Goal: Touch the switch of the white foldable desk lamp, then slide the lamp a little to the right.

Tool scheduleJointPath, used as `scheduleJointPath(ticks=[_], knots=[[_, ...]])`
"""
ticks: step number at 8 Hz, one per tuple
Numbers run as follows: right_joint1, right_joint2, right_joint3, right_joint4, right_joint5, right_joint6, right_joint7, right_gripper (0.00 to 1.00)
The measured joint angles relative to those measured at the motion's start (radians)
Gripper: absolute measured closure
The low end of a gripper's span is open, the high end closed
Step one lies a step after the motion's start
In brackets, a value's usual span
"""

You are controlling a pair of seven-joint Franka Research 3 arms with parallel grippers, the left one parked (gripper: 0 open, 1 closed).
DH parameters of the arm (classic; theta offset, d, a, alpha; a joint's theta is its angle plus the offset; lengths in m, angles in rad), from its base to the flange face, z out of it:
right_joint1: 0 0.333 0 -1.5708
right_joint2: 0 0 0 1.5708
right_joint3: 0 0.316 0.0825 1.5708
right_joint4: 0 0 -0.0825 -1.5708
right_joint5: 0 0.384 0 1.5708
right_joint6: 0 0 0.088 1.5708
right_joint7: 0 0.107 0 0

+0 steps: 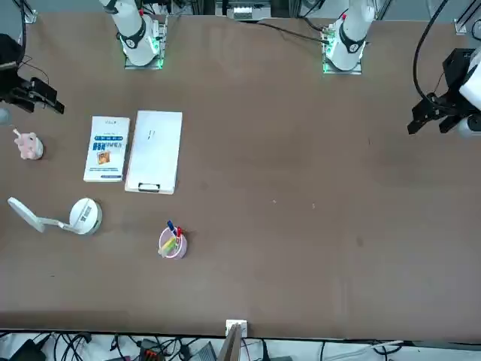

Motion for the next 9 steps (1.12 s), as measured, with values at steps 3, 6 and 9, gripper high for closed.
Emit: scheduleJointPath(ticks=[3,6,9], knots=[[0.013,0.041,0.001,-0.005,-0.024,0.038,0.066,0.0],[0.035,0.141,0.005,-0.027,-0.09,0.151,0.142,0.0],[0.047,0.276,0.004,-0.039,-0.147,0.276,0.158,0.0]])
